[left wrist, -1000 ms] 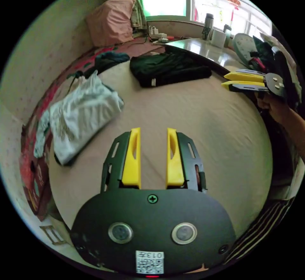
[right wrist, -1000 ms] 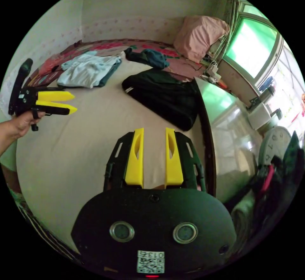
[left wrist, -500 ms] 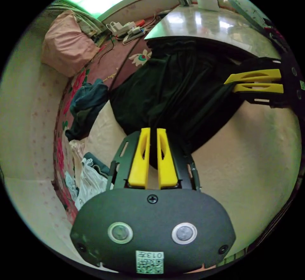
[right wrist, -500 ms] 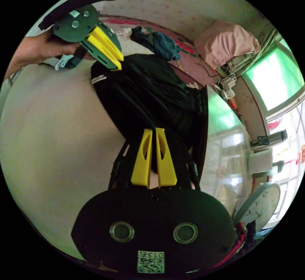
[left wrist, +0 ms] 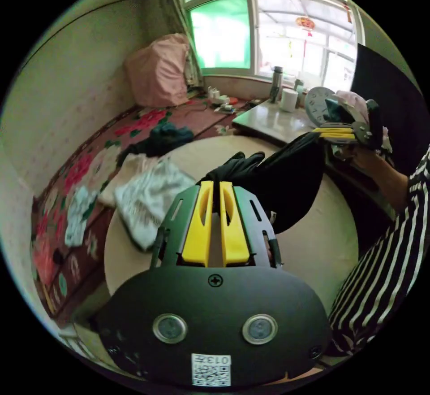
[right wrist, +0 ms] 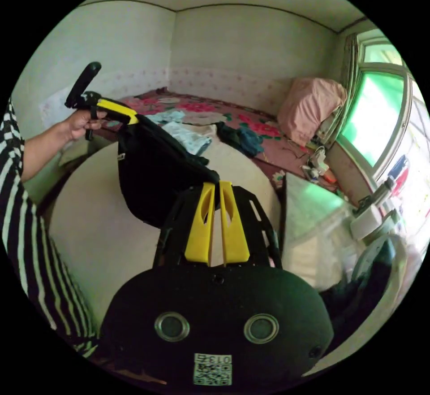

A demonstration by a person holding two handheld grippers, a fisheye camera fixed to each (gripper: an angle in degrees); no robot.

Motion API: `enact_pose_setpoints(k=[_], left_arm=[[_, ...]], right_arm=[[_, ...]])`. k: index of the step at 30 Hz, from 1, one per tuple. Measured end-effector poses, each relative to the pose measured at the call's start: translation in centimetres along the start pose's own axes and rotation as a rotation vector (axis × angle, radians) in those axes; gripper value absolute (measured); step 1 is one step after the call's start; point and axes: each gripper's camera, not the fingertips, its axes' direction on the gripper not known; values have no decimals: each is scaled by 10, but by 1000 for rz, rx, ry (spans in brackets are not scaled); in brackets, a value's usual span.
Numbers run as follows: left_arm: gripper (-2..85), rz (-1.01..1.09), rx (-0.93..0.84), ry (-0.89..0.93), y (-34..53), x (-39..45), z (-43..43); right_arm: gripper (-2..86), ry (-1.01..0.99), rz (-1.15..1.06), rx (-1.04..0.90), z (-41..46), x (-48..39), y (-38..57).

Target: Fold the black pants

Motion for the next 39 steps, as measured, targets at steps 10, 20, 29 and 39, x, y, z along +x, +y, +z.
enact_pose_setpoints(k=[10, 20, 29, 39], left_arm=[[30, -821, -326, 26, 353, -45, -97], [148, -234, -282, 12, 347, -40, -82], [32, -184, -426, 63, 393, -73, -58], [3, -930, 117, -37, 574, -205, -236]], right_arm=[[64, -198, 110, -671, 38, -139, 115], [122, -215, -76, -401, 33, -221, 65], [22, -173, -154, -542, 85, -260, 55], [21, 325, 278, -455, -4, -115, 110]])
